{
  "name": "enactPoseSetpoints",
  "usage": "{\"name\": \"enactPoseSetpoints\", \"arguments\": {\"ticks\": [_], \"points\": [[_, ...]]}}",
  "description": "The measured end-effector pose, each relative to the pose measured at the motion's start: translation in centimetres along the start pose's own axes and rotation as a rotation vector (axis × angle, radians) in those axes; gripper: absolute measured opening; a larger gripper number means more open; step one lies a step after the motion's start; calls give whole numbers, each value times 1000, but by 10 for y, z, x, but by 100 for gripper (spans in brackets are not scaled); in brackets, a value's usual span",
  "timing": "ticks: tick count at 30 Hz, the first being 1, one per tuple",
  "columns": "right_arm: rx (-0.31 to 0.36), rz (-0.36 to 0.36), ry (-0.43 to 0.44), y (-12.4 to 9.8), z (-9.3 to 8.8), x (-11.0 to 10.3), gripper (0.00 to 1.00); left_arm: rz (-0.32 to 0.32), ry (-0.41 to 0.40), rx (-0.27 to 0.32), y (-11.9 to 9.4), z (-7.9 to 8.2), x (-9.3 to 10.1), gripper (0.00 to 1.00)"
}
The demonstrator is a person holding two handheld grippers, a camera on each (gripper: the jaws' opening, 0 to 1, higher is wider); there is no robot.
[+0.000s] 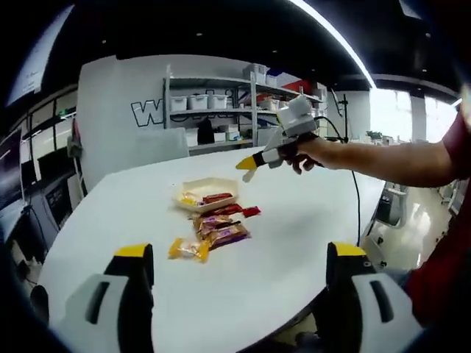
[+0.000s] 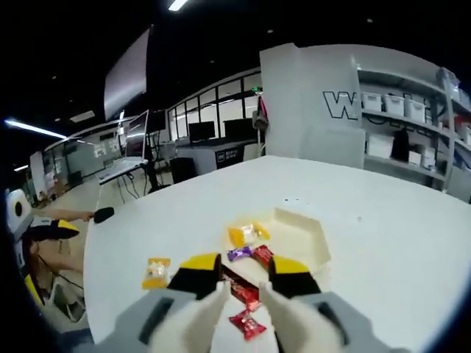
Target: Place the target food into the container with the food tongs after gripping and lifting it, then release it inside without dropping or visibly crushing the food.
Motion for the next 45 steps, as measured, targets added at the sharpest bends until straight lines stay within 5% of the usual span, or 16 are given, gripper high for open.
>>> {"name": "enactPoseSetpoints", "arguments": {"ticks": [8, 21, 45], "points": [[1, 2, 12, -4, -4, 1, 20, -46, 62, 18, 10, 21, 19, 96], [6, 6, 32, -12, -9, 3, 20, -104, 87, -9, 27, 19, 37, 96], [-86, 25, 31, 9, -45, 5, 20, -86, 33, -16, 26, 6, 22, 96]]}}
Point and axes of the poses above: the point that each gripper's makers call its tool centre point, and the gripper's own axes: y roughly forward along the fingers, x roughly to its right, z roughly out of its top, the point moved 6 cm from there along -y, roughly backward along the fingers, and after that the axes turned 6 degrees about -z, right-handed, at the moved point
